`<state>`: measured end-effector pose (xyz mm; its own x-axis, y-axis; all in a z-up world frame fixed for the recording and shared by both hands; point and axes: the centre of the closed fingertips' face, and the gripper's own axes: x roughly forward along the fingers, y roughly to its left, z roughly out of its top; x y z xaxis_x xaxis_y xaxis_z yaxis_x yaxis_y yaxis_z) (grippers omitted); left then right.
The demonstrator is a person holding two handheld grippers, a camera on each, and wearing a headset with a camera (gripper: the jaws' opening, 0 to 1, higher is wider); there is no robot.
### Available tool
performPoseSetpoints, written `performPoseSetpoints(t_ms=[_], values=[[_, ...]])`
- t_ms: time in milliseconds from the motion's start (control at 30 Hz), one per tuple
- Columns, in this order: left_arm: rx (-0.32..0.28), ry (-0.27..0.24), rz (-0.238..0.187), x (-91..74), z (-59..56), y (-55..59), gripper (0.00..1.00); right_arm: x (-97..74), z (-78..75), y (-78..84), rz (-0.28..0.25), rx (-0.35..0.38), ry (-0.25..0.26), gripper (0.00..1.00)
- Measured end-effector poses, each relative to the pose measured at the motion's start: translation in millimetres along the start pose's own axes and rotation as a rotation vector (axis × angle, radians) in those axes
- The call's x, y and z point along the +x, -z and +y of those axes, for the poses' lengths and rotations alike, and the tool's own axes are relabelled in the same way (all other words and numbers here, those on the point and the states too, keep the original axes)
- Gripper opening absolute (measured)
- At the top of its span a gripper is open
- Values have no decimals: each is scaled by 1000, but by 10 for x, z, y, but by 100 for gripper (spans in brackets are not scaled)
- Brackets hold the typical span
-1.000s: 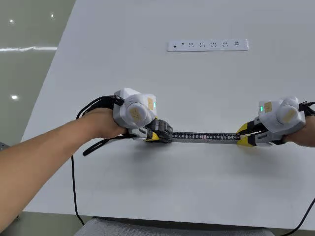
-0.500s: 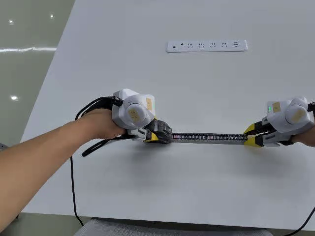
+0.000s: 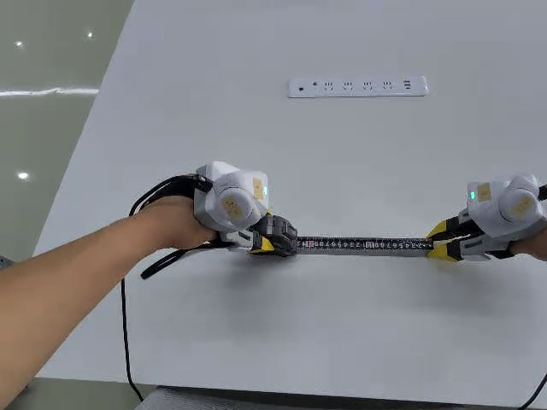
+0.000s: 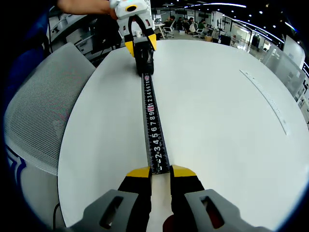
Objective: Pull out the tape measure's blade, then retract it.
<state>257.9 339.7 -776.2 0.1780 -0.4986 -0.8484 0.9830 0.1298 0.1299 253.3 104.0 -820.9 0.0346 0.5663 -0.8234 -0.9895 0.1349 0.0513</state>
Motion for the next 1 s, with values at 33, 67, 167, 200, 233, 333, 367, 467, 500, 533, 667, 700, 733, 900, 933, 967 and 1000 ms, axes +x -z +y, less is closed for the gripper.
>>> performPoseSetpoints(t_ms=[33,67,167,200,233,333,367,467,500,533,667,700,733,900,933,967,1000], values=[[-1,0,-1,0,0,0,27,-1,2,0,-1,2,-1,10],[0,0,-1,0,1,0,27,0,4,-1,1,1,-2,10],[1,0,-1,3,0,-2,27,-1,9,-4,9,-6,-3,10],[2,0,-1,5,0,-3,27,0,11,-4,11,-7,-3,10],[4,-1,-2,6,-1,-4,27,-2,13,-6,13,-10,-3,10],[6,-2,-5,12,1,-8,27,0,17,-7,20,-11,-3,11],[6,-3,-6,13,1,-9,27,0,18,-7,22,-13,-2,11],[8,-7,-8,18,-1,-17,28,-1,28,-13,33,-14,1,11],[10,-8,-7,21,0,-20,28,0,28,-12,38,-20,4,12],[11,-8,-8,23,1,-23,28,1,30,-13,41,-21,4,12],[4,-9,-13,22,8,-22,29,-2,33,-8,56,-29,12,12],[4,-10,-15,21,8,-21,29,-4,33,-9,57,-30,13,12],[4,-14,-17,19,7,-22,29,-7,32,-5,63,-29,16,13],[-17,-43,-25,15,16,-19,30,-5,15,18,77,-27,24,13],[-28,-52,-26,13,20,-17,31,-4,12,22,80,-26,26,13],[-41,-62,-31,10,25,-14,31,-4,14,18,84,-23,29,13],[-51,-68,-34,12,29,-7,32,-2,17,14,85,-23,30,13]])
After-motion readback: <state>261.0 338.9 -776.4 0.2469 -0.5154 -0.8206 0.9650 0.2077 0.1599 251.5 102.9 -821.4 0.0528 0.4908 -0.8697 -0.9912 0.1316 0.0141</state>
